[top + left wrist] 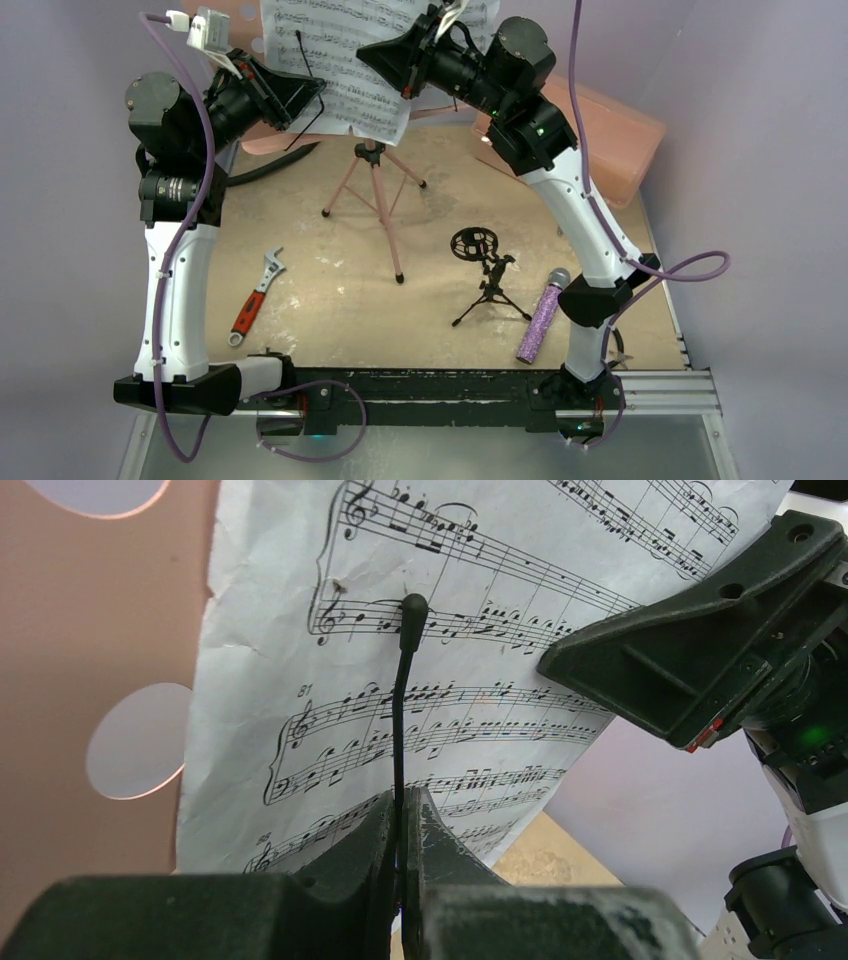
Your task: Set up the instrument practice props
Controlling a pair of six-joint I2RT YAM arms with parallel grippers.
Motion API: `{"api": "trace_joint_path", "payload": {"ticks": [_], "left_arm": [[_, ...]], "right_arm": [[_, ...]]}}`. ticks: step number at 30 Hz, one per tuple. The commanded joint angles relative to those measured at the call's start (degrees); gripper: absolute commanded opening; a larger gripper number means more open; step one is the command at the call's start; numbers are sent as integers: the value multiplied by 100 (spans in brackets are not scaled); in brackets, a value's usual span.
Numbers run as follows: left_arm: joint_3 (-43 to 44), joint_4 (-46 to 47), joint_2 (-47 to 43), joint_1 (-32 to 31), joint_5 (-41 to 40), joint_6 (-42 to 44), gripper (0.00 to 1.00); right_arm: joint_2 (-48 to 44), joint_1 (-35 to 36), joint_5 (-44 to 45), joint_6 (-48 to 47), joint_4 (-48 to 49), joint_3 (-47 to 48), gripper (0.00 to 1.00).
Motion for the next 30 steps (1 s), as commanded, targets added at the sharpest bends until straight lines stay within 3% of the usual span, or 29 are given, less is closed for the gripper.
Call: {"api": "trace_joint_path", "payload": {"ticks": [1,30], "left_arm": [[128,588,-69,-40,206,-39,0],[-83,884,-276,-33,186,50,0]], "right_arm": [[20,139,222,-152,473,248,0],[297,820,953,-201,1385,51,0]]}}
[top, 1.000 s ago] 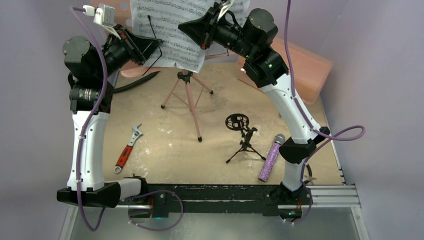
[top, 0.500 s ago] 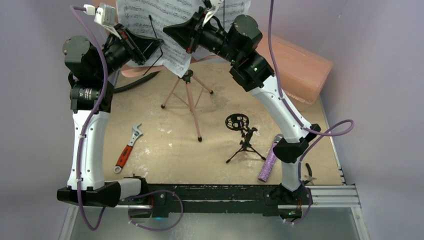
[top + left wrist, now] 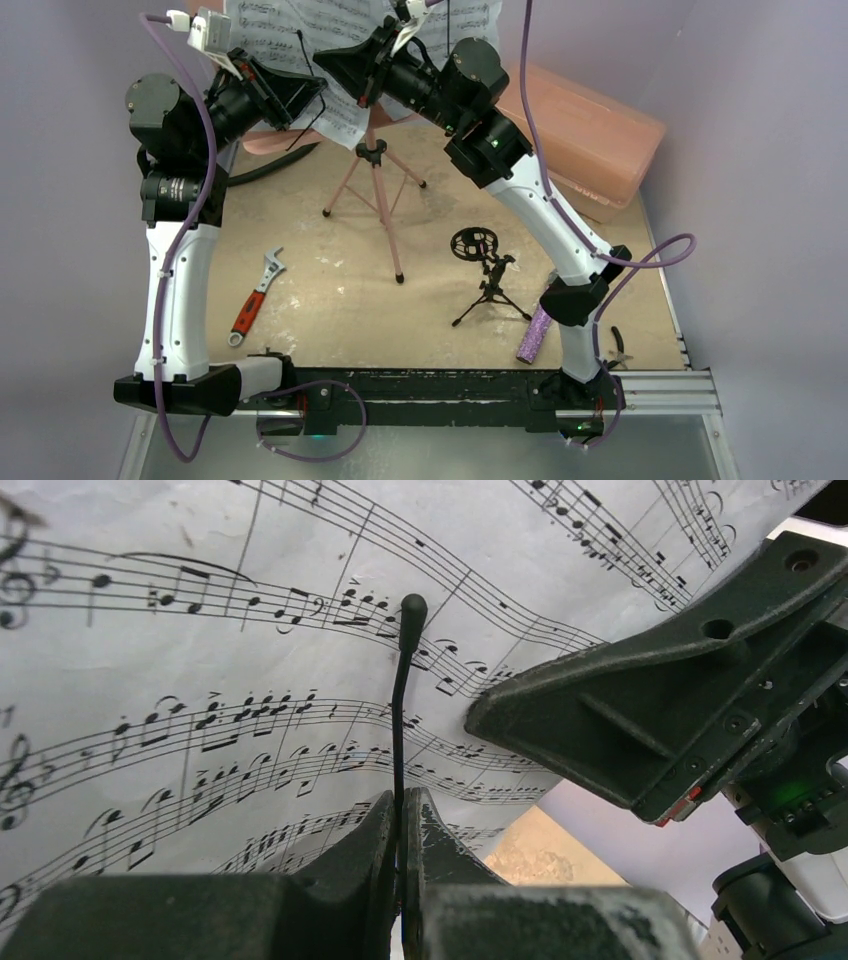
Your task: Set up the instrument practice props
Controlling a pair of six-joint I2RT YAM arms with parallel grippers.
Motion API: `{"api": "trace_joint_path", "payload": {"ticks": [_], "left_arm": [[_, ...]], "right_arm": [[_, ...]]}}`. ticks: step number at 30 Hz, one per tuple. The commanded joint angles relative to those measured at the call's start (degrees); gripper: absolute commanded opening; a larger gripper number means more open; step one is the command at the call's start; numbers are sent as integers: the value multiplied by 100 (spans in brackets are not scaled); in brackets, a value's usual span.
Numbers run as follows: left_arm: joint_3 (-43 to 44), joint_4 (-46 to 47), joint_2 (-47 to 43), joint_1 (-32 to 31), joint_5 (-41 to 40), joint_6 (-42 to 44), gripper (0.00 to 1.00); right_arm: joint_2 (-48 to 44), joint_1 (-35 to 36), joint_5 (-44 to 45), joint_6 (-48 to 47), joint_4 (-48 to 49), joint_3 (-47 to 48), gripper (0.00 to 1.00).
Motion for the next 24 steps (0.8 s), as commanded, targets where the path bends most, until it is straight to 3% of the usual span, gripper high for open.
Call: {"api": "trace_joint_path", "payload": {"ticks": [1,21,24], "left_arm": [[-12,646,-293,-33,55,83,0],[-269,1035,-473,-37,152,94,0],[-291,1029,-484,-37,103,96,9]], "right_arm": [[-252,52,381,-114,453,-78,0],[-107,48,331,164,470,-50,0],[-132,50,438,195,466,-99,0]]}}
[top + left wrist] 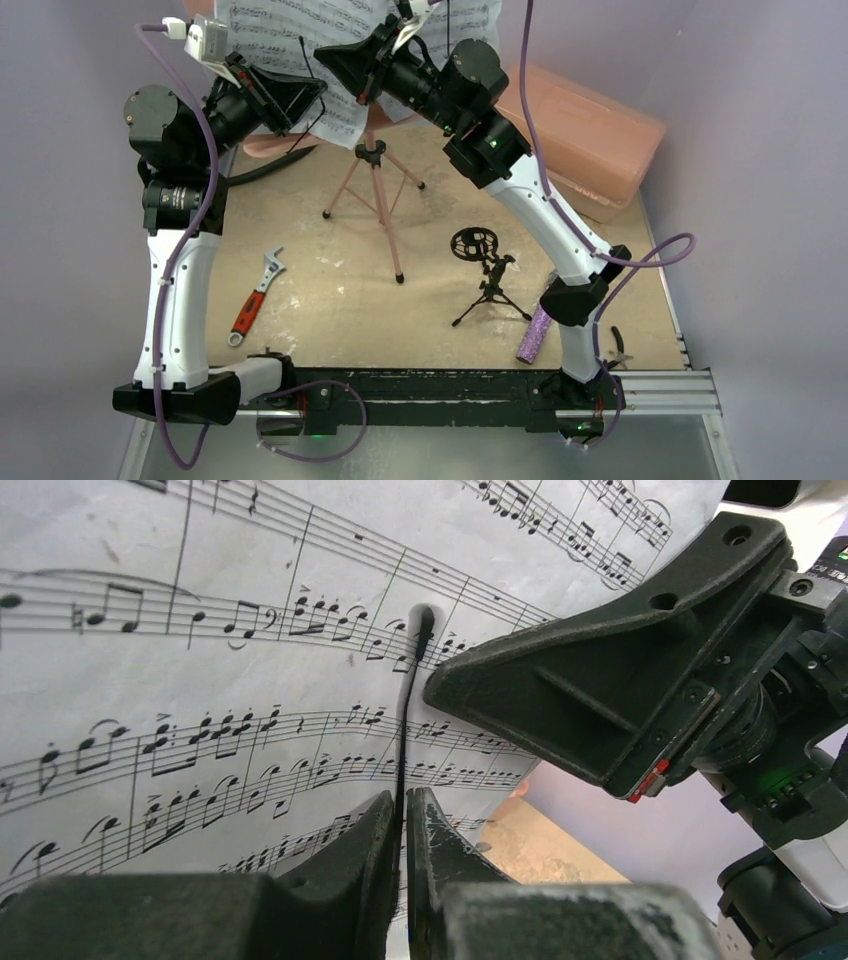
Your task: Set up the instrument practice props
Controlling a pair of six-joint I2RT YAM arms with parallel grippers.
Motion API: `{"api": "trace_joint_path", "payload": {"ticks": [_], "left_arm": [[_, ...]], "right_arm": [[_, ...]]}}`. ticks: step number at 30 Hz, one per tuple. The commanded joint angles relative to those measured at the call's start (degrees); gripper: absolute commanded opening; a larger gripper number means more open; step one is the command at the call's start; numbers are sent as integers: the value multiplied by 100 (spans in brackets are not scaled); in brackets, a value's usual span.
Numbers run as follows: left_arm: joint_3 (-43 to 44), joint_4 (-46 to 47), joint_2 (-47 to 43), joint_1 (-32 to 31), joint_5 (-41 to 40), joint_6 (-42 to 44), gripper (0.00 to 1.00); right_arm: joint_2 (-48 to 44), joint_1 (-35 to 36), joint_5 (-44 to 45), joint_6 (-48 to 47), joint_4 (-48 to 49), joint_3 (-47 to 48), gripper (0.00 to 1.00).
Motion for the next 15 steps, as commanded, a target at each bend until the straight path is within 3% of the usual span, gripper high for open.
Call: {"api": "trace_joint_path", "payload": {"ticks": [1,10,15], "left_arm": [[61,573,-250,-35,50,71,11],[33,454,-309,-36,-112,166,20],[25,350,-354,-36,-262,242,22]], "right_arm": [[-145,38,180,96,307,-63,0],[-280,40,370,94,338,-258,20],[-440,40,542,26,347,-431,25]]}}
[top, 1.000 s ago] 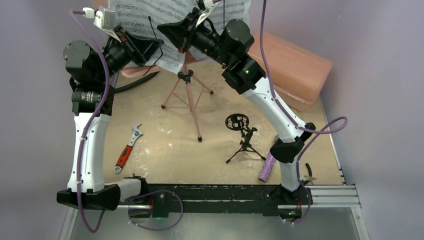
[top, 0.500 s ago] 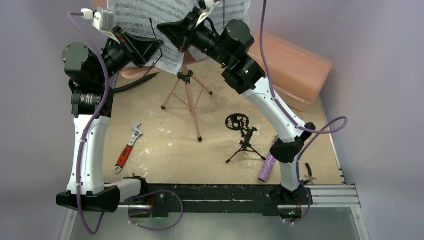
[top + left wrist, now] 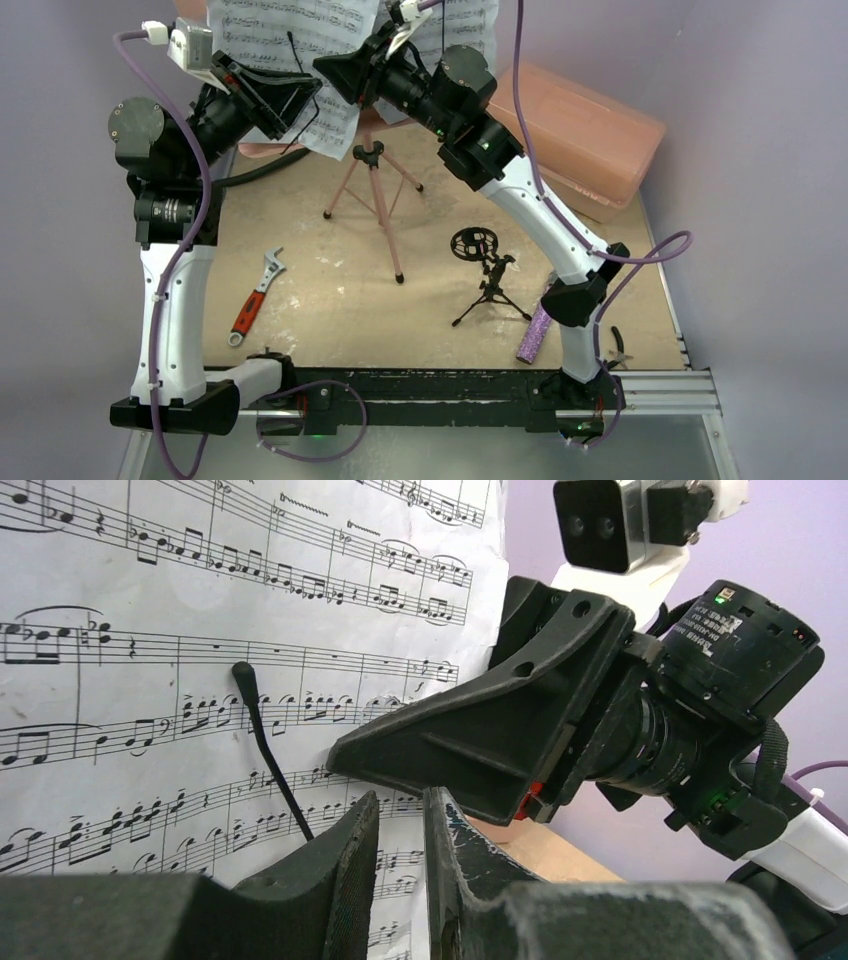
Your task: Set up the instrument practice props
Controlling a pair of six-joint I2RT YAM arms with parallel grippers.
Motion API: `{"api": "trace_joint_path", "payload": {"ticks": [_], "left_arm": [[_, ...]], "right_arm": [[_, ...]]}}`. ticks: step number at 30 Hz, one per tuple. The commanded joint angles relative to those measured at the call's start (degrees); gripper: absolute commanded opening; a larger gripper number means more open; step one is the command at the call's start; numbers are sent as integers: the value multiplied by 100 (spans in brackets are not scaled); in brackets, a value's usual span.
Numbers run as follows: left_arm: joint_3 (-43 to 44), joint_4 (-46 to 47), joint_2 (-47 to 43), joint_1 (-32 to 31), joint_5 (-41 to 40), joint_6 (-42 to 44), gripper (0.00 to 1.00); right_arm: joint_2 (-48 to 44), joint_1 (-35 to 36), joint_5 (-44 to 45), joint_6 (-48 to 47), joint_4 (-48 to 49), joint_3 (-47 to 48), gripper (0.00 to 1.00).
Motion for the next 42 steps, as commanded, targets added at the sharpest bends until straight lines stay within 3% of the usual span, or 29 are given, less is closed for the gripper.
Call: {"api": "trace_joint_path", "payload": {"ticks": [1,12,16,27,42], "left_arm": [[21,123,-125,-29,-195,164,22],[-16,77,-210,-31,-474,287,24],[-34,65,-227,-31,-534,316,24],[-86,12,-285,-29,-580,363,25],[-195,-47,-365,-32,-653,413,25]], "right_arm": [[-439,36,263,-67,282,-71,26],[-861,35,723,-283,172,-453,28],[-1046,35,1036,-351,251,-718,23],[-685,28,1081,-373,447,-151,0],[-504,34,1163,-470,824,148,0]]}}
